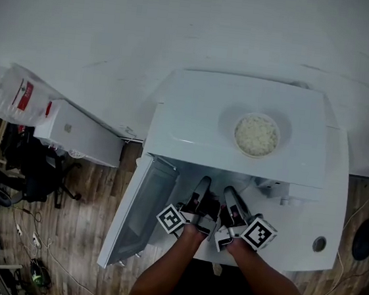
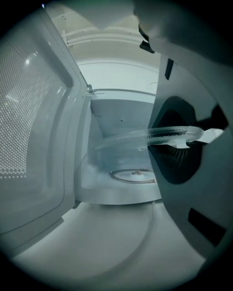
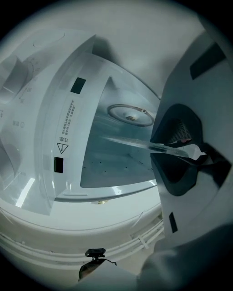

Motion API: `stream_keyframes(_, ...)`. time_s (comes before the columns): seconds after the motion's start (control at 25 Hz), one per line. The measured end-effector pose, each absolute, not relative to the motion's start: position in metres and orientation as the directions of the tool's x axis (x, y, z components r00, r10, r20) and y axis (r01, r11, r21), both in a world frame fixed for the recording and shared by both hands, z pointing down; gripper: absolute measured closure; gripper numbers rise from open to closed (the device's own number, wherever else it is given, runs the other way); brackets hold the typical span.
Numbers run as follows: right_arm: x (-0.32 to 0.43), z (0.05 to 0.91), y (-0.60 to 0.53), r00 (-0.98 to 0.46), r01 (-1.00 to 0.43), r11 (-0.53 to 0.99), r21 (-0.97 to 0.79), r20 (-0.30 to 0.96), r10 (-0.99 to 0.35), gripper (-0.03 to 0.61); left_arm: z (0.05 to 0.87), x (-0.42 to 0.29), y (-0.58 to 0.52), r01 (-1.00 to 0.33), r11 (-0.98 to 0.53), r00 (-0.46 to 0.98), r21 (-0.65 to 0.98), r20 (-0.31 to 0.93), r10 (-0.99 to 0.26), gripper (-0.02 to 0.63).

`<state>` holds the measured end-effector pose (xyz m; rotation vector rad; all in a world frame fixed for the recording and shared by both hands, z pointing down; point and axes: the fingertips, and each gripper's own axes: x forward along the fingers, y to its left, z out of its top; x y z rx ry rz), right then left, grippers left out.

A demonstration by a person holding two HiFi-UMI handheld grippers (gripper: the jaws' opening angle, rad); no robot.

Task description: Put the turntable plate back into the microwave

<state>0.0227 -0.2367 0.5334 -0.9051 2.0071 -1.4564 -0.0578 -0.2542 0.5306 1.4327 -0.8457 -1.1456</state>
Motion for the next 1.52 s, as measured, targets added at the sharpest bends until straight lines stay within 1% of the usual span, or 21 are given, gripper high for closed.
stream_keyframes(0.08, 0.023, 0.534, -0.243, -0.645, -0.209, 0.198, -0.958, -0.017, -0.764, 0.5, 0.534, -0.058, -0.263, 0.077, -0.182, 0.298, 0.98, -0.197, -0.934, 0.566)
stream_keyframes(0.36, 0.026, 0.544, -0.264, -0.591, -0.085, 0.117, -0.989, -0.045, -0.805, 0.517, 0.547, -0.052, -0.284, 0.04, -0.169, 0.346, 0.985, -0.172, -0.922, 0.566)
stream_keyframes(0.64, 0.031, 0.55, -0.278, -0.559, -0.101, 0.138, -0.985, -0.058, -0.827, 0.505, 0.558, -0.048, -0.298, 0.035, -0.115, 0.374, 0.993, -0.12, -0.92, 0.557)
stream_keyframes(0.88, 0.032, 0.558, -0.287, -0.525, -0.094, 0.104, -0.99, -0.04, -0.85, 0.502, 0.564, -0.046, -0.31, 0.035, -0.077, 0.406, 0.996, -0.085, -0.91, 0.555)
stream_keyframes(1.04, 0.035, 0.562, -0.289, -0.502, -0.071, 0.085, -0.994, -0.038, -0.864, 0.499, 0.563, -0.043, -0.315, 0.012, -0.063, 0.432, 0.998, -0.062, -0.9, 0.549)
stream_keyframes(1.2, 0.036, 0.56, -0.298, -0.478, -0.044, 0.079, -0.996, -0.048, -0.877, 0.488, 0.557, -0.042, -0.319, 0.003, -0.082, 0.46, 0.997, -0.074, -0.885, 0.514)
stream_keyframes(1.32, 0.034, 0.56, -0.3, -0.477, -0.036, 0.073, -0.997, -0.047, -0.878, 0.49, 0.552, -0.045, -0.319, 0.037, -0.092, 0.45, 0.995, -0.099, -0.887, 0.451)
stream_keyframes(1.4, 0.034, 0.565, -0.299, -0.471, -0.029, 0.055, -0.998, -0.034, -0.881, 0.495, 0.551, -0.049, -0.314, 0.043, -0.086, 0.439, 0.995, -0.096, -0.893, 0.423)
stream_keyframes(1.52, 0.036, 0.571, -0.301, -0.448, -0.022, 0.035, -0.999, -0.021, -0.894, 0.503, 0.556, -0.054, -0.297, 0.006, -0.074, 0.445, 0.997, -0.069, -0.893, 0.423)
